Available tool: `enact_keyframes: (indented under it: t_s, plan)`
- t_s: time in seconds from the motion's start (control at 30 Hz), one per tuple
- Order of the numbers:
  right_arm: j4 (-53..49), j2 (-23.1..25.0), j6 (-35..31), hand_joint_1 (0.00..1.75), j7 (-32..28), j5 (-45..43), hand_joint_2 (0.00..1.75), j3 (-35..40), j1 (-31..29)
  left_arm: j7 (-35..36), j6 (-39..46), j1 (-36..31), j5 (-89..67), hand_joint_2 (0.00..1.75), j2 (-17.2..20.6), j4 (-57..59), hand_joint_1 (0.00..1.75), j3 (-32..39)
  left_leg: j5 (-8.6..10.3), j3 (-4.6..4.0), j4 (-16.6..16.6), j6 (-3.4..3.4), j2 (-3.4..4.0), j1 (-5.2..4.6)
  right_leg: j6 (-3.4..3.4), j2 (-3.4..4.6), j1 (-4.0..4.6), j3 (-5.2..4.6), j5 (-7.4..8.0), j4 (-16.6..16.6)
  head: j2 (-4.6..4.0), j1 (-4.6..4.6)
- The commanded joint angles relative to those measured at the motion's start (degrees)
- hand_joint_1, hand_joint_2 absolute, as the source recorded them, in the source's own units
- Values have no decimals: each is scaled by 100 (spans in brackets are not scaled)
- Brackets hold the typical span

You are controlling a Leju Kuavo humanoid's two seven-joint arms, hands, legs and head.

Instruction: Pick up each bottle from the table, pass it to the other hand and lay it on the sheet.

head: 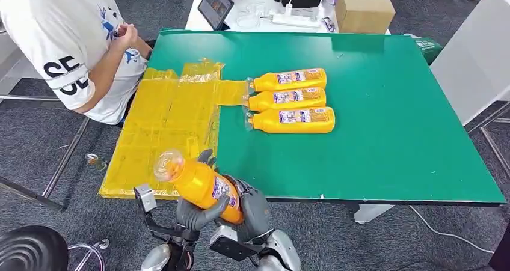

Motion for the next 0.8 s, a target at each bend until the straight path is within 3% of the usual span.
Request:
enact_keyframes:
  t_s: [0.03,0.6,0.67,0.7,0.77,0.8]
  plan:
    - [668,-36,332,175,-85,-22,175,473,-91,234,-732,-117,882,175,-4,168,175,-343,-14,39,-6,12,4,5,-19,-6,11,44,-11,-14,0,4]
    - [702,-53,458,175,-16,26,175,439,-80,296,-988,-86,1355,175,-64,-66,175,-329,-7,17,-1,8,-8,4,-13,-17,8,21,-9,-7,0,0]
    - [695,-61,476,175,7,29,175,416,-62,294,-978,-93,1327,175,-59,-85,175,-336,-24,59,-4,18,4,9,-30,-13,18,64,-20,-17,0,0]
    - [677,-65,480,175,14,43,175,396,-47,246,-900,-101,1211,175,-48,-108,175,-346,-6,16,-1,8,-6,2,-12,-15,5,19,-9,-5,0,0]
    - [630,-89,504,175,23,42,175,348,-27,117,-738,-161,817,175,-20,-122,175,-387,-8,22,-1,9,-8,4,-15,-18,8,24,-10,-7,0,0]
    - [587,-93,471,155,19,25,175,307,-18,73,-701,-180,683,175,-8,-137,175,-399,-14,35,0,13,-6,6,-20,-19,13,39,-15,-10,0,0]
